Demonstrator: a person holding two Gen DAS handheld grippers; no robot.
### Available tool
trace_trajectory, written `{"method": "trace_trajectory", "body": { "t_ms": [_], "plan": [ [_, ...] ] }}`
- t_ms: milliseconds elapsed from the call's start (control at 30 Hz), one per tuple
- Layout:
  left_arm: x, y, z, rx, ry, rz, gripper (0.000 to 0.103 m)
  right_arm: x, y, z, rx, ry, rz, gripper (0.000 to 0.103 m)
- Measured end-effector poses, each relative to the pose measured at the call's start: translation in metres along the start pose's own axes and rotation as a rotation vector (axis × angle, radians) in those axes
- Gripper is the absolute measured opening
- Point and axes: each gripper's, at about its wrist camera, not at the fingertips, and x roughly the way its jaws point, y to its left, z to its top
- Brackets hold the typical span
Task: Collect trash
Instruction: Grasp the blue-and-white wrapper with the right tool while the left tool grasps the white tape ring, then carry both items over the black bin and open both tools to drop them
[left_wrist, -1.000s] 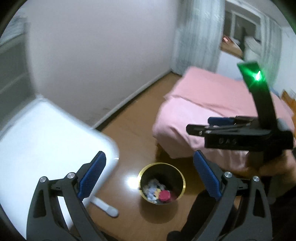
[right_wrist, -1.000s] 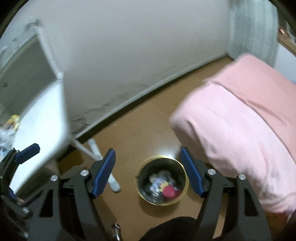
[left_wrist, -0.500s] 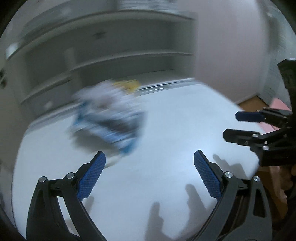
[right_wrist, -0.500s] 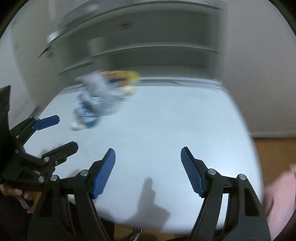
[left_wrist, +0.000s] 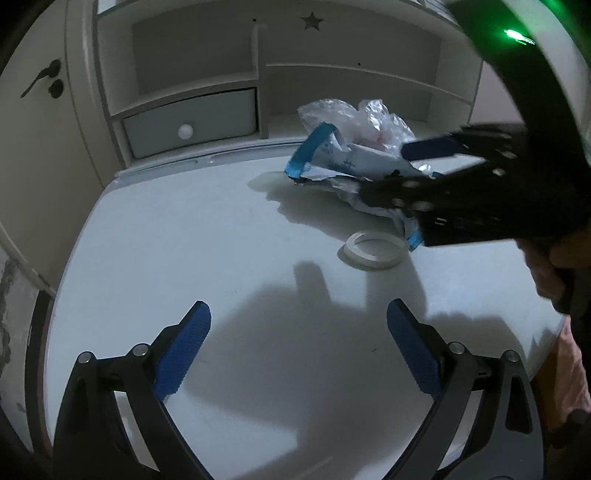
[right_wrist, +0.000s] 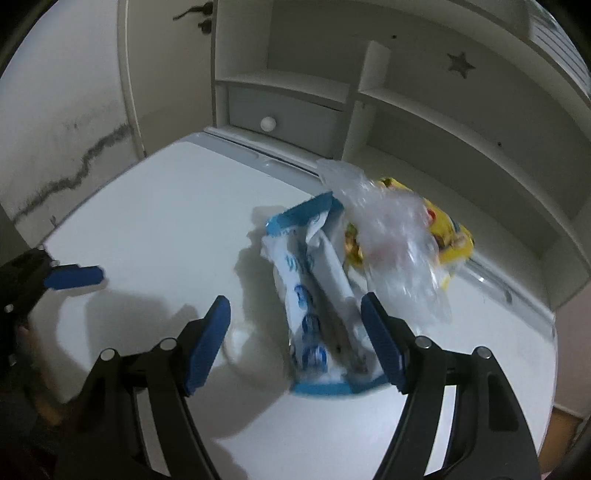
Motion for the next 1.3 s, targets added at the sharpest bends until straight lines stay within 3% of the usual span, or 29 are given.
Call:
{"method": "trace_trajectory", "body": {
  "t_ms": [167, 233, 333, 600, 800, 900, 933, 967, 1167, 1300],
  "plan": [
    [0.015, -0.008, 0.008, 0.031, 0.024, -0.039, 0.093, 0.029, -0.001, 0.006, -0.03, 0.041, -0.038, 0.068],
    [0.021, -0.01, 0.012, 0.038, 0.032, -0.058, 0.093, 0.037, -0.003, 0.005, -0.033, 0.059, -0.043, 0.044],
    [0.03, -0.014, 0.017, 0.054, 0.043, -0.068, 0.093, 0.034, -0.008, 0.006, -0.005, 0.049, -0.021, 0.022],
    [0.049, -0.036, 0.032, 0.094, 0.081, -0.12, 0.093, -0.015, -0.03, -0.002, 0.107, -0.038, 0.073, 0.018],
    [0.065, -0.056, 0.042, 0.129, 0.107, -0.058, 0.09, -0.047, -0.041, -0.021, 0.151, -0.076, 0.075, 0.018],
    [0.065, -0.064, 0.046, 0.134, 0.091, -0.055, 0.072, -0.06, -0.046, -0.033, 0.175, -0.086, 0.063, 0.018],
    [0.063, -0.062, 0.045, 0.137, 0.087, -0.057, 0.06, -0.065, -0.05, -0.04, 0.19, -0.088, 0.057, 0.018],
    [0.062, -0.066, 0.046, 0.142, 0.083, -0.054, 0.055, -0.072, -0.053, -0.047, 0.197, -0.088, 0.054, 0.018],
    [0.055, -0.073, 0.04, 0.118, 0.073, -0.02, 0.053, -0.093, -0.073, -0.079, 0.261, -0.084, 0.026, 0.018],
    [0.039, -0.093, 0.035, 0.139, 0.053, -0.036, 0.052, -0.11, -0.091, -0.107, 0.328, -0.085, -0.003, 0.018]
  ]
}}
